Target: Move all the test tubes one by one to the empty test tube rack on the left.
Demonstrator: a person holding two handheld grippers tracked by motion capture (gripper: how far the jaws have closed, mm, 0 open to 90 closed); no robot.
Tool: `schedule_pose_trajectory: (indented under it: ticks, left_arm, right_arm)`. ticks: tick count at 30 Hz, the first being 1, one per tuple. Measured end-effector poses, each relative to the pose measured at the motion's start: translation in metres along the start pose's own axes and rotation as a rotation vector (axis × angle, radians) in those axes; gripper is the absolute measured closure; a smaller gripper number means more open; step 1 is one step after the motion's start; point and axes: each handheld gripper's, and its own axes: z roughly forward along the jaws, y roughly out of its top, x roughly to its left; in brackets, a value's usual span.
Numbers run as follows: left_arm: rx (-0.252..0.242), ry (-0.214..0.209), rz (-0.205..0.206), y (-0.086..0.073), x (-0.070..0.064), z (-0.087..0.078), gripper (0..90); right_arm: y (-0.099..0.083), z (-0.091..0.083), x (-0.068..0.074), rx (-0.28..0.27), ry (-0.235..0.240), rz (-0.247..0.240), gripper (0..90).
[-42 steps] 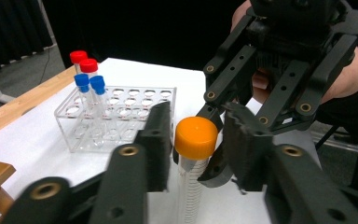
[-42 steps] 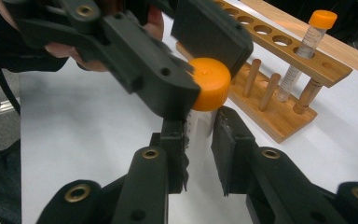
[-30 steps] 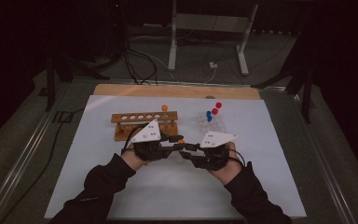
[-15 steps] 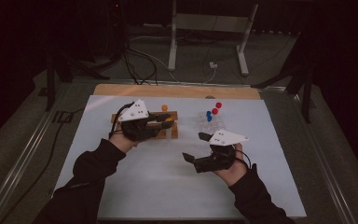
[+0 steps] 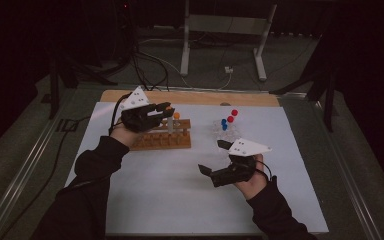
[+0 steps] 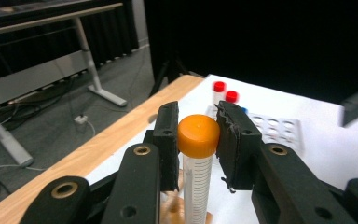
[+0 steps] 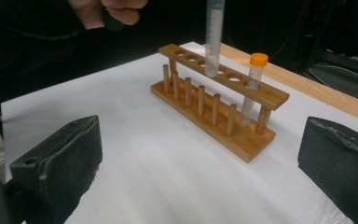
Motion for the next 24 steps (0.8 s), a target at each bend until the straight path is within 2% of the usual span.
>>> schedule_pose_trajectory:
  ticks: [11,15,24]
  left_arm:
    - [0.003,0.083,-0.047,-0.008,0.027,0.015,71.7]
    - [0.021,0.096,-0.057,-0.014,0.032,0.023,71.7]
    - [0.000,0.103,-0.080,-0.028,0.036,0.033,71.7]
  right_arm:
    - [0.001,-0.001,0.003,-0.002,-0.011,-0.019,0.0]
    - [0.001,-0.002,0.003,0.002,-0.011,-0.022,0.0]
    - [-0.001,-0.001,0.001,0.016,-0.012,-0.022,0.0]
